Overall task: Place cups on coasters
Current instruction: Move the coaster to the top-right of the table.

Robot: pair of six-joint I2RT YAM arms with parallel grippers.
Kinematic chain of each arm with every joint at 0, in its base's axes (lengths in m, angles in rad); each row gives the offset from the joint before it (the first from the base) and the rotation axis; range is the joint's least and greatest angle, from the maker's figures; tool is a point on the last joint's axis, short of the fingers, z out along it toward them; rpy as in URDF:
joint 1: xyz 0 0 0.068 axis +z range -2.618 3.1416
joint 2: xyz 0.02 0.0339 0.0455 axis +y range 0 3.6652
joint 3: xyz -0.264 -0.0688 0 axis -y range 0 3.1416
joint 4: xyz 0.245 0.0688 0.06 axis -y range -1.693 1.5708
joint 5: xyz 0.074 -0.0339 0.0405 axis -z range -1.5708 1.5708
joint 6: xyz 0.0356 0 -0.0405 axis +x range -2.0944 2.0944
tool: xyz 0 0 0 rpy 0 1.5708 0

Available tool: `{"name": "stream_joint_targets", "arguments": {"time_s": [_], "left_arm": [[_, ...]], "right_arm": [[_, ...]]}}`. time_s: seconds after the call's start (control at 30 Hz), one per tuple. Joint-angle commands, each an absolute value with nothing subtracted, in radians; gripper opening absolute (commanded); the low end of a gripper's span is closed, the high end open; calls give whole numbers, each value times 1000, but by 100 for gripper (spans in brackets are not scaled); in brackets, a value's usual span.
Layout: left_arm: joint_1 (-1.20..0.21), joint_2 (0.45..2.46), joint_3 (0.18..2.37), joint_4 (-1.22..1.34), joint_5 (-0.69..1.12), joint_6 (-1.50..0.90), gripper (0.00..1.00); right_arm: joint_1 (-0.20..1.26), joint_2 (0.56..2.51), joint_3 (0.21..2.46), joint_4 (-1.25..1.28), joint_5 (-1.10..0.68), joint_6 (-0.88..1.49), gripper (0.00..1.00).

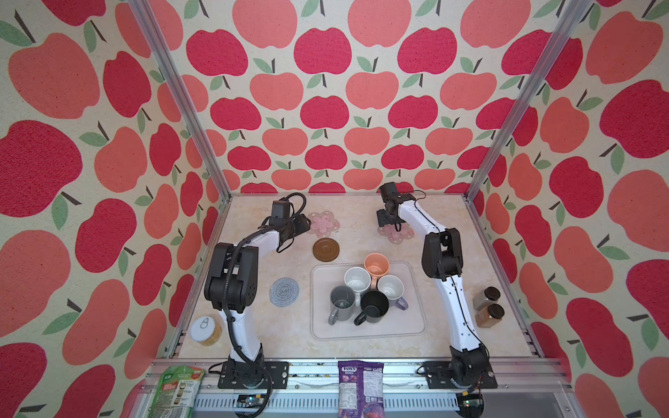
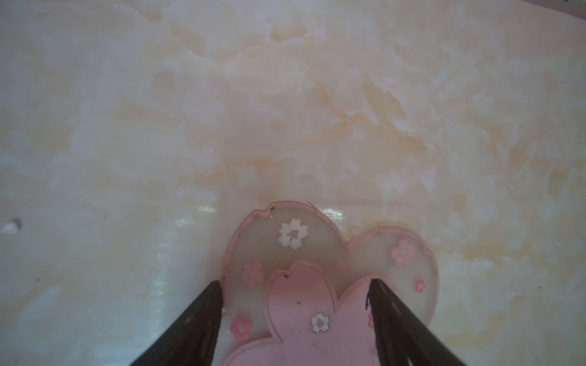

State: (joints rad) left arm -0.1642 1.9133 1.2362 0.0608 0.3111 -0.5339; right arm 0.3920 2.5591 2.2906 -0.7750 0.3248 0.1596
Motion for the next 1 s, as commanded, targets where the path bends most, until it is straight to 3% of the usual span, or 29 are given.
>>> {"name": "stream_joint_targets", "arguments": {"time_s": [0.0,0.3,0.97], "left_arm": [[-170,1907,1238,64,329,-546,53],[-188,1908,1249,45,327,-543,53],[-222,1914,1289,6,322,-526,53]], "right_arm": [[367,2545,2222,-828,356,187,74],[303,2431,2008,-727,326,240,73],[226,2365,1914,-711,360,273,73]]}}
